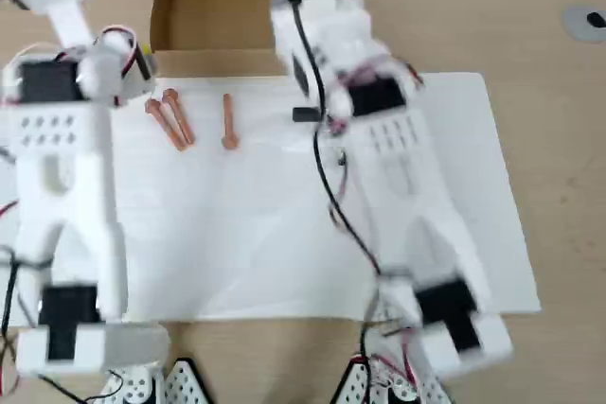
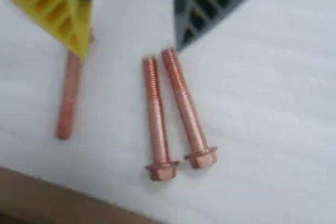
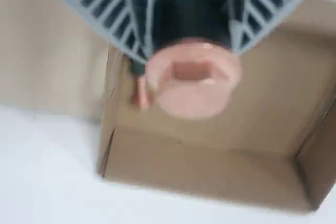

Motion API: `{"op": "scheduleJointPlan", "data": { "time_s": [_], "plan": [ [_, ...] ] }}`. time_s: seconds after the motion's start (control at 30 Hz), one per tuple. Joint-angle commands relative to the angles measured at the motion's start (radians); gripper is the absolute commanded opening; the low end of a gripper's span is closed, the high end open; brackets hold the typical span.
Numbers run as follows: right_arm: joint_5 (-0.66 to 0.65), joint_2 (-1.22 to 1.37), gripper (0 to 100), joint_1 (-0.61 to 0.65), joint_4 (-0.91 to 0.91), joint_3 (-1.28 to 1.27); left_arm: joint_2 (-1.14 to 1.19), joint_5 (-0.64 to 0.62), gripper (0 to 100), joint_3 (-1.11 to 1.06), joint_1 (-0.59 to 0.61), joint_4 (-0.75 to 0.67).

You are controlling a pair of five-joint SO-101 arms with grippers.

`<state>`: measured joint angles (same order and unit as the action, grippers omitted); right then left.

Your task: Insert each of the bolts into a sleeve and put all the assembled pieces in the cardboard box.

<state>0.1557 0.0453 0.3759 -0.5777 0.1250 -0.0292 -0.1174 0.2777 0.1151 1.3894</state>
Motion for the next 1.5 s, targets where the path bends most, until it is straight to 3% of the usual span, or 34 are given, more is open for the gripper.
{"op": "scheduleJointPlan", "data": {
  "time_s": [0.0, 0.27, 0.47, 0.8, 1.07, 1.33, 1.47],
  "plan": [
    [-0.009, 0.265, 0.9, -0.031, -0.031, 0.375, 0.116, -0.012, 12, 0.017, 0.012, -0.074],
    [-0.009, 0.786, 0.9, -0.036, -0.187, 1.013, 0.329, -0.11, 12, 0.14, 0.101, -0.1],
    [-0.048, 1.056, 0.9, -0.038, -0.219, 1.293, 0.452, -0.115, 12, 0.292, 0.1, -0.028],
    [-0.052, 1.219, 3.7, -0.064, -0.235, 1.351, 0.618, -0.158, 12, 0.463, 0.098, 0.104],
    [-0.052, 1.231, 20.5, -0.058, -0.374, 1.354, 0.693, -0.158, 12, 0.554, 0.048, 0.193],
    [-0.121, 1.207, 24.3, -0.058, -0.499, 1.409, 0.733, -0.161, 12, 0.551, -0.043, 0.265],
    [-0.121, 1.161, 24.3, -0.038, -0.606, 1.541, 0.742, -0.232, 12, 0.559, -0.029, 0.278]
  ]
}}
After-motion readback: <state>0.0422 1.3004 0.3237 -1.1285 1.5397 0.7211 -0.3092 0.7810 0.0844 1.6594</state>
